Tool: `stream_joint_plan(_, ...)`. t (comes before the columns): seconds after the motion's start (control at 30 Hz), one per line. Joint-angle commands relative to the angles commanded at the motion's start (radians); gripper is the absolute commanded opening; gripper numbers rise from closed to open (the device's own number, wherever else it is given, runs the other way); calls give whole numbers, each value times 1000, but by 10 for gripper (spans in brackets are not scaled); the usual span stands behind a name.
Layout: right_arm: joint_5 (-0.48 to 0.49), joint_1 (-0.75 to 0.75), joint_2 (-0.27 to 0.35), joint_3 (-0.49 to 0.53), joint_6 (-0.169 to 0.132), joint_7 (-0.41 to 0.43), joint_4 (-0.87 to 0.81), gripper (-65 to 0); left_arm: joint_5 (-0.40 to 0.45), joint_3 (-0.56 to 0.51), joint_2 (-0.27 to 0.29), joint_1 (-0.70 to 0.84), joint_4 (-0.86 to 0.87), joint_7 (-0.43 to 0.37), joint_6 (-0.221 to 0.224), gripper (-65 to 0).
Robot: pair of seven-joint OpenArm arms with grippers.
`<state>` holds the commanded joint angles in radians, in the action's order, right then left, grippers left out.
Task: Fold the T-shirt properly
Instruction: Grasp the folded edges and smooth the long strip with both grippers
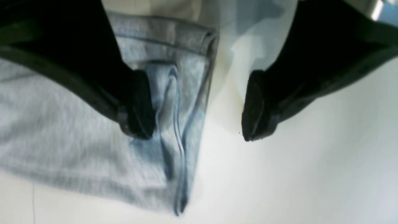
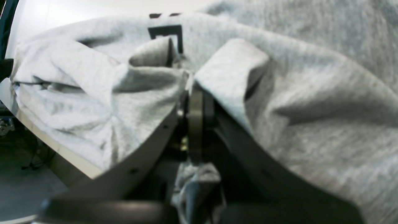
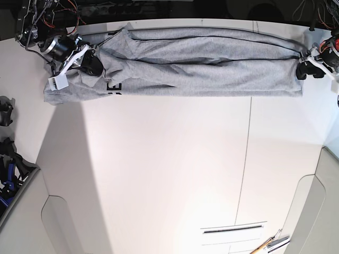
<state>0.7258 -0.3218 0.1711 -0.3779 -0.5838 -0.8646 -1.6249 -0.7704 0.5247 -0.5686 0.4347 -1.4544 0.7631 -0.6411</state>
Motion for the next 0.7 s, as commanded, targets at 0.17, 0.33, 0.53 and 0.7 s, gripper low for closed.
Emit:
stream_joint_plan(0.17,0,0,0,0,0,1,0,-650,4,0,1,-5,16,11,-45,-174)
stream_joint_plan(0.33,0,0,0,0,0,1,0,-650,-108,-1,1,-5,16,103,-57,-174)
stream_joint_plan(0.53,0,0,0,0,0,1,0,-650,-185,-1,1,-2,16,163,-57,-175)
stream_joint_plan(0.7,1,0,0,0,0,1,0,-650,-274,-1,1,-2,16,210,-57,-178)
